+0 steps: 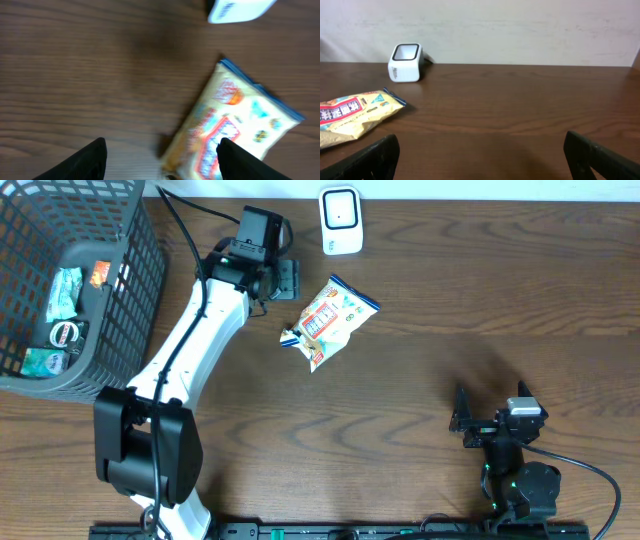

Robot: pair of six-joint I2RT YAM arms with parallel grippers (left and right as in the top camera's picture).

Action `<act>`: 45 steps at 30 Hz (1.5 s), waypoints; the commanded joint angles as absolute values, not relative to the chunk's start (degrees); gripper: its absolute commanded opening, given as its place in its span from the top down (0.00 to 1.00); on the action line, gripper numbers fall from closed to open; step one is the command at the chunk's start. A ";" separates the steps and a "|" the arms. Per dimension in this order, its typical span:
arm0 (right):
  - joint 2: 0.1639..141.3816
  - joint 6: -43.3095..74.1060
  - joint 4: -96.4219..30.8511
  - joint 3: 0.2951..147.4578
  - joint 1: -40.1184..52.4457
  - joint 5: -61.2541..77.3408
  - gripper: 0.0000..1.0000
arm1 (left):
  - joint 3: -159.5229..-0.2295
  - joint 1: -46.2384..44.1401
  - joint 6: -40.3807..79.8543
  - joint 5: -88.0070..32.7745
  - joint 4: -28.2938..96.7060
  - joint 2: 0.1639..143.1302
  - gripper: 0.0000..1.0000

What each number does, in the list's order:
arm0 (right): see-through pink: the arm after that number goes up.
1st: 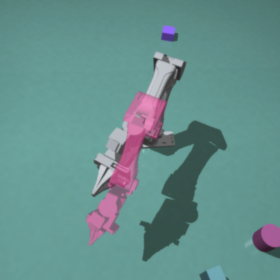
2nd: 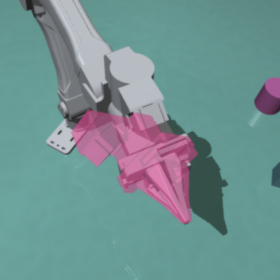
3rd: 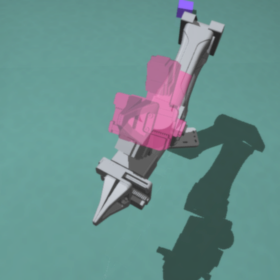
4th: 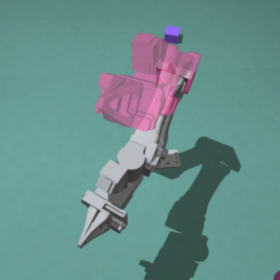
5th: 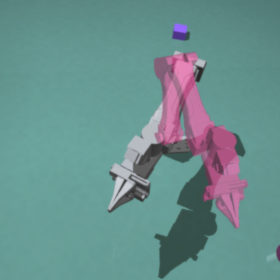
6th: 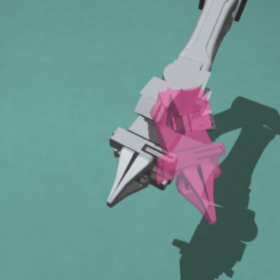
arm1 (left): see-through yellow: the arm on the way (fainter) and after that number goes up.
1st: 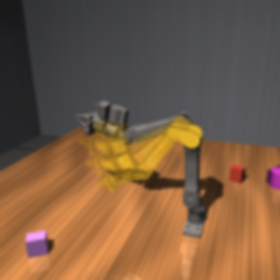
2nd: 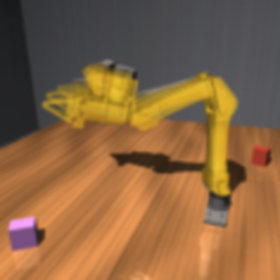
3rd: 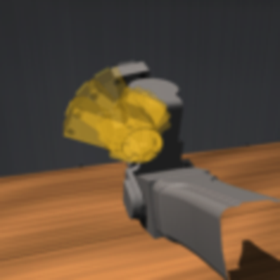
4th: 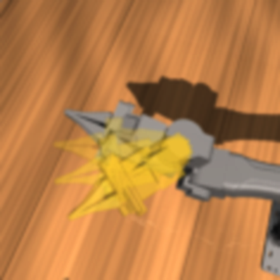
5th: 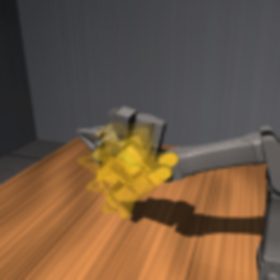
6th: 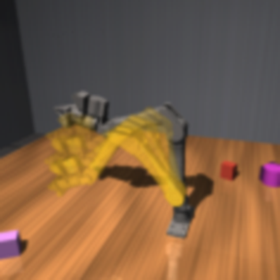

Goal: Scan the item barcode

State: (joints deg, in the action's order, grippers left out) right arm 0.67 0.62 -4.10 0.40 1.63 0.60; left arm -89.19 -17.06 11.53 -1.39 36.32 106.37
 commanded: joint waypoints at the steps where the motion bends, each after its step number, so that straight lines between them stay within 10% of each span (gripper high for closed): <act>1: 0.32 0.14 -4.43 0.32 1.58 0.56 0.01 | -89.36 -17.54 6.87 -5.28 37.34 109.67 0.29; 20: 0.32 0.14 -4.43 0.32 1.58 0.56 0.01 | -89.32 -25.41 7.97 -24.95 53.84 116.05 0.32; 39: 0.32 0.14 -4.43 0.32 1.58 0.56 0.01 | -92.92 -27.94 10.13 -19.84 51.53 107.53 0.36; 45: 0.32 0.14 -4.43 0.32 1.58 0.56 0.01 | -92.75 -28.18 11.49 -17.78 43.64 107.28 0.64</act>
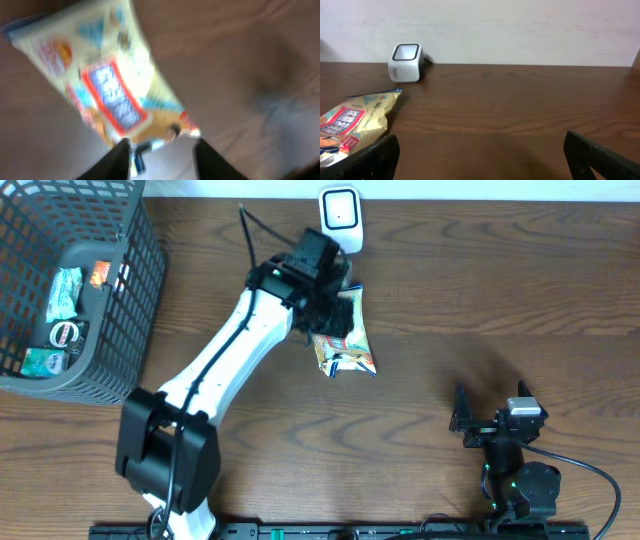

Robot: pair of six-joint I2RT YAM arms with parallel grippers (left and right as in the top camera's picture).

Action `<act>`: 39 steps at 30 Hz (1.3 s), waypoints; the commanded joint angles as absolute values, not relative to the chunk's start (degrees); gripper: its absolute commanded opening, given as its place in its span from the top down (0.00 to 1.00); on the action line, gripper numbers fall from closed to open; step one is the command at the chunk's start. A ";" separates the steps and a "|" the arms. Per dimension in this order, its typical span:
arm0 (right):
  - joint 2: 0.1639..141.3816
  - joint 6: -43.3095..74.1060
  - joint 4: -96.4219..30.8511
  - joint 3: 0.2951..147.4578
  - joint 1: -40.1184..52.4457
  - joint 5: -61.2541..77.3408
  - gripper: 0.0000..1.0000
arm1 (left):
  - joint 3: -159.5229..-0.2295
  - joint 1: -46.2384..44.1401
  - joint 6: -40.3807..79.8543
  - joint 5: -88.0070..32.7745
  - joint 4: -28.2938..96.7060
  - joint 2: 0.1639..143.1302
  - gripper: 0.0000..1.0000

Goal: Scan the item barcode

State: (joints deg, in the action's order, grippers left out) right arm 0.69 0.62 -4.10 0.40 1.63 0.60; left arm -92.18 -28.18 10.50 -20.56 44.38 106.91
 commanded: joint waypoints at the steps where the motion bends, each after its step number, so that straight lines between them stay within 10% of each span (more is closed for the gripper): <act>1: 0.32 0.14 -4.43 0.32 1.58 0.56 0.01 | -92.55 -28.23 13.17 -15.49 43.31 107.70 0.67; 6: 0.32 0.14 -4.43 0.32 1.58 0.56 0.01 | -90.39 -28.77 16.84 -9.69 43.18 110.54 0.81; 39: 0.32 0.14 -4.43 0.32 1.58 0.56 0.01 | -95.24 -32.58 18.35 -9.80 58.94 108.95 0.80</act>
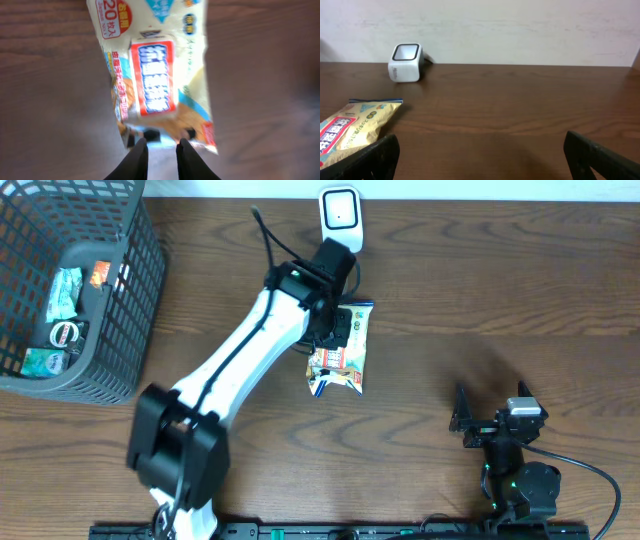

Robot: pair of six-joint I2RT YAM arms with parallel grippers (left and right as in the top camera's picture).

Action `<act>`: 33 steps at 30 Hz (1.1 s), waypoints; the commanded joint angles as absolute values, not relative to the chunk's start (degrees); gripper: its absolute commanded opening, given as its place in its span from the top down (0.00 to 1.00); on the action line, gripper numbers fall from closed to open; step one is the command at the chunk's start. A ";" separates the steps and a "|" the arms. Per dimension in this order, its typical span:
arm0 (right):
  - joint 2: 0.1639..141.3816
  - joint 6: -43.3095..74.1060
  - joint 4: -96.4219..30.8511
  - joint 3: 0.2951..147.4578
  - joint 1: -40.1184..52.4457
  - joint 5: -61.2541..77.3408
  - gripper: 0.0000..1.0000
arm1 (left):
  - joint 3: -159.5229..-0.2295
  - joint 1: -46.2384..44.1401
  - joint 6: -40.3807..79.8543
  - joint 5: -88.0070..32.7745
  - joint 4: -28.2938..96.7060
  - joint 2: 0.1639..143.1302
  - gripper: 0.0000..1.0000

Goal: Scan the item barcode

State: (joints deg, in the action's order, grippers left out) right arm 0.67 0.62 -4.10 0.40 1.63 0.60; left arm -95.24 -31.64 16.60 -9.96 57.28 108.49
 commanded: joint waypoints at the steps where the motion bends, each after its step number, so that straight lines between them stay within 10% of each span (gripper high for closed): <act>1: 0.32 0.14 -4.43 0.32 1.58 0.56 0.01 | -94.54 -32.93 19.22 -9.80 59.13 109.06 0.80; 33: 0.32 0.14 -4.43 0.32 1.58 0.56 0.01 | -93.62 -37.19 22.39 -5.19 50.65 103.57 0.69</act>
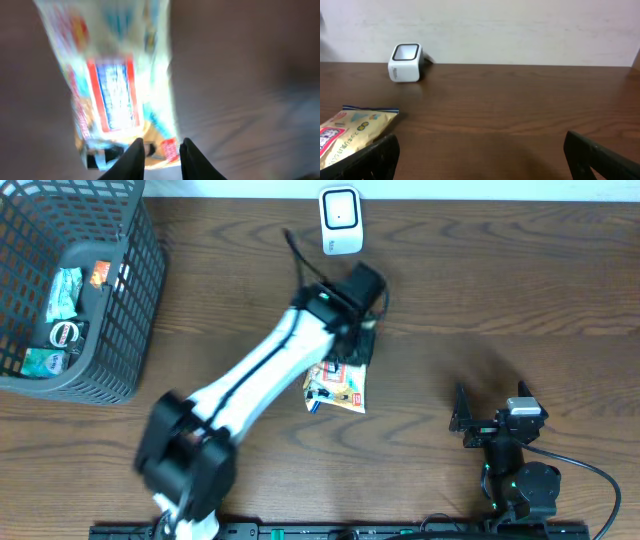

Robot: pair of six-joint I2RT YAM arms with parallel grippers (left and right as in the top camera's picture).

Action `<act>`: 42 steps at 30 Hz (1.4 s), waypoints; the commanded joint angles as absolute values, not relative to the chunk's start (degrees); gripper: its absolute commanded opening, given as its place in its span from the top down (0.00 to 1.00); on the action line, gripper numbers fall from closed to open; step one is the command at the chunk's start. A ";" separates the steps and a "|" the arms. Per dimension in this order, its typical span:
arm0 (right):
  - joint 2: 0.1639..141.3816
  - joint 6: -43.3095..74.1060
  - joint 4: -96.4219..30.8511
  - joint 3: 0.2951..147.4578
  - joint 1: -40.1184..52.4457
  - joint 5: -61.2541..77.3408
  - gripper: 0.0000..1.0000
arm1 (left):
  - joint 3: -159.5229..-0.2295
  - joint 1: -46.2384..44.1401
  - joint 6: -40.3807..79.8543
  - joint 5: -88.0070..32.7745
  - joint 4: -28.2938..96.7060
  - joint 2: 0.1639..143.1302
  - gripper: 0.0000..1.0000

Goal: Scan the item barcode

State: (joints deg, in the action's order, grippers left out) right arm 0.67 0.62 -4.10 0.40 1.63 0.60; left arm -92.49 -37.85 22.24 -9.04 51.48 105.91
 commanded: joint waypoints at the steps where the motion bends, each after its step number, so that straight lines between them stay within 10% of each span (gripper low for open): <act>1: 0.32 0.14 -4.43 0.32 1.58 0.56 0.01 | -93.60 -37.19 22.39 -3.84 49.95 103.63 0.66; 24: 0.32 0.14 -4.43 0.32 1.58 0.56 0.01 | -93.19 -32.93 16.14 1.13 32.14 125.73 0.58; 42: 0.32 0.14 -4.43 0.32 1.58 0.56 0.01 | -97.17 -31.92 15.53 -2.61 54.15 114.72 0.55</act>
